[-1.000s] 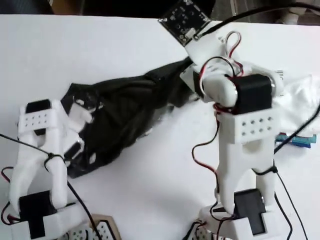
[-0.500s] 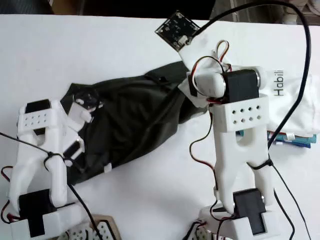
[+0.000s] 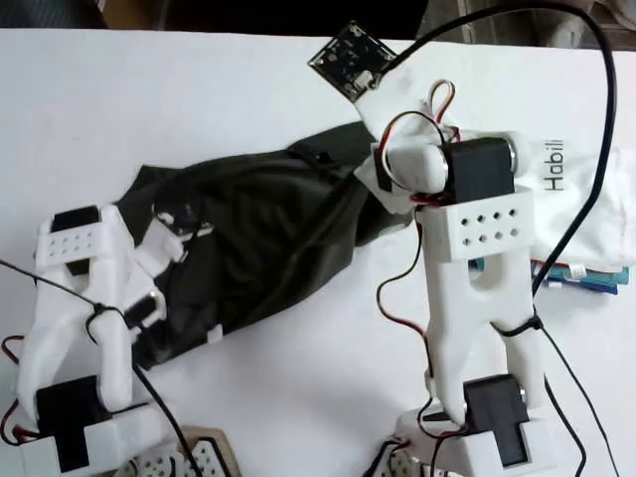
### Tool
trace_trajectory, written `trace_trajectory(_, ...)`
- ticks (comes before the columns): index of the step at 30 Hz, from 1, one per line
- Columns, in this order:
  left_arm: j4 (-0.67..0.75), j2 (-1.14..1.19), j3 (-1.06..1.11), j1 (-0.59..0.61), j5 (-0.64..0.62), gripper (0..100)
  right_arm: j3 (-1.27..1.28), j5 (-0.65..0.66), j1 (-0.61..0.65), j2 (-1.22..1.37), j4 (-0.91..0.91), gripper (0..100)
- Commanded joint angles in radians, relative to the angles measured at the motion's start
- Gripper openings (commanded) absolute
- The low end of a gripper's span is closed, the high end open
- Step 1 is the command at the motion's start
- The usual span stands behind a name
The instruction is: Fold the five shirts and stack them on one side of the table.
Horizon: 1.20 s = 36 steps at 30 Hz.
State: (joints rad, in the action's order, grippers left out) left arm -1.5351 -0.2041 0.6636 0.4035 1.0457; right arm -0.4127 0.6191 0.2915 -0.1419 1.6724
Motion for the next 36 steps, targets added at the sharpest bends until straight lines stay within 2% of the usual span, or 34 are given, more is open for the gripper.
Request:
trace_trajectory(1,0.041,-0.005,-0.010,0.012,0.094,18,-0.002,-0.003,-0.007,-0.013,-0.001,2.1)
trace_trajectory(14,0.097,0.002,-0.117,0.012,0.066,18,0.052,0.002,-0.008,-0.013,-0.018,2.1)
trace_trajectory(18,0.106,-0.002,-0.130,0.029,0.068,13,0.055,0.002,-0.008,-0.013,-0.031,2.1)
trace_trajectory(21,0.069,0.000,-0.119,0.029,0.068,11,0.055,0.002,-0.008,-0.013,-0.041,2.1)
trace_trajectory(25,-0.060,-0.009,-0.145,0.026,0.078,15,0.057,0.002,-0.008,-0.012,-0.054,2.1)
trace_trajectory(31,-0.089,-0.031,-0.145,0.031,0.138,17,0.057,0.002,-0.008,-0.012,-0.061,2.1)
trace_trajectory(36,0.006,-0.031,-0.054,0.029,0.138,17,0.057,0.002,-0.008,-0.013,-0.059,2.1)
